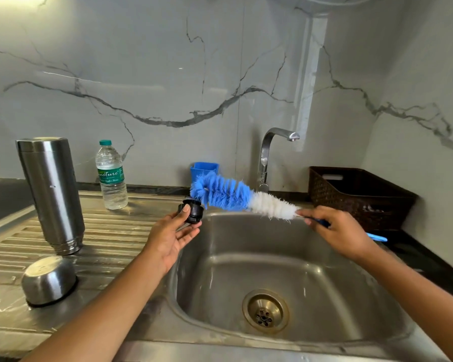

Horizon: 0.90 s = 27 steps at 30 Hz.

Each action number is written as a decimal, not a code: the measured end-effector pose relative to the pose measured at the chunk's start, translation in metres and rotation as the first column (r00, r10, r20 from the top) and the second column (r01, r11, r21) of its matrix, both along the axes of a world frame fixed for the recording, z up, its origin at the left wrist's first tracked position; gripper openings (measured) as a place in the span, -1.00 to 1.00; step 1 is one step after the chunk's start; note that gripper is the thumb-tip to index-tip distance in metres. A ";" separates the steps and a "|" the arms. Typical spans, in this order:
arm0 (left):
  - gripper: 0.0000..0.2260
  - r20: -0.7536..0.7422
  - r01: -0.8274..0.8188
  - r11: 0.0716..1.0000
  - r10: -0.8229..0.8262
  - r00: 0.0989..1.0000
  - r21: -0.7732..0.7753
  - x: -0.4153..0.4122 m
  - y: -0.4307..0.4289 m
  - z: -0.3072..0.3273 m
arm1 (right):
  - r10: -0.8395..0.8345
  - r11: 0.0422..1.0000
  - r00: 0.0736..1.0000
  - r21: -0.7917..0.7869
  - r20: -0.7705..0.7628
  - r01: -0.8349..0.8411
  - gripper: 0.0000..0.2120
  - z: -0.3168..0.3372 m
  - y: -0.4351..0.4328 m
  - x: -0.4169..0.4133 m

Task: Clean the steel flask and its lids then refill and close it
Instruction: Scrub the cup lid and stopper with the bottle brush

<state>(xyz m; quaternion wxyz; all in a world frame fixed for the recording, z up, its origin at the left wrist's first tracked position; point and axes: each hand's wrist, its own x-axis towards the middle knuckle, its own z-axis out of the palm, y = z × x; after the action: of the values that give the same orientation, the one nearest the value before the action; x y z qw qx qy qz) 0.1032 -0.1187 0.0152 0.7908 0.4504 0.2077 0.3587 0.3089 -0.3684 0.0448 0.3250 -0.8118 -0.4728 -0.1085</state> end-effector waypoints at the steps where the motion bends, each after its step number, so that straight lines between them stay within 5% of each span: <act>1: -0.88 -0.013 0.011 1.000 -0.011 1.000 0.016 0.002 -0.002 -0.001 | 0.023 1.000 1.000 0.005 -0.004 -0.023 -0.74 -0.004 0.001 0.002; 27: -0.79 0.077 0.014 1.000 -0.013 0.997 -0.016 -0.004 -0.017 0.007 | 0.110 0.994 0.986 0.009 -0.128 -0.110 -0.71 -0.019 0.005 0.015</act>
<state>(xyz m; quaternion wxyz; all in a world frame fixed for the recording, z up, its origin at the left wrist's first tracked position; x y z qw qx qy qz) 0.0995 -0.1355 0.0224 0.8042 0.4312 0.1771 0.3686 0.3238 -0.3633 0.0258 0.3610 -0.7894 -0.4950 -0.0385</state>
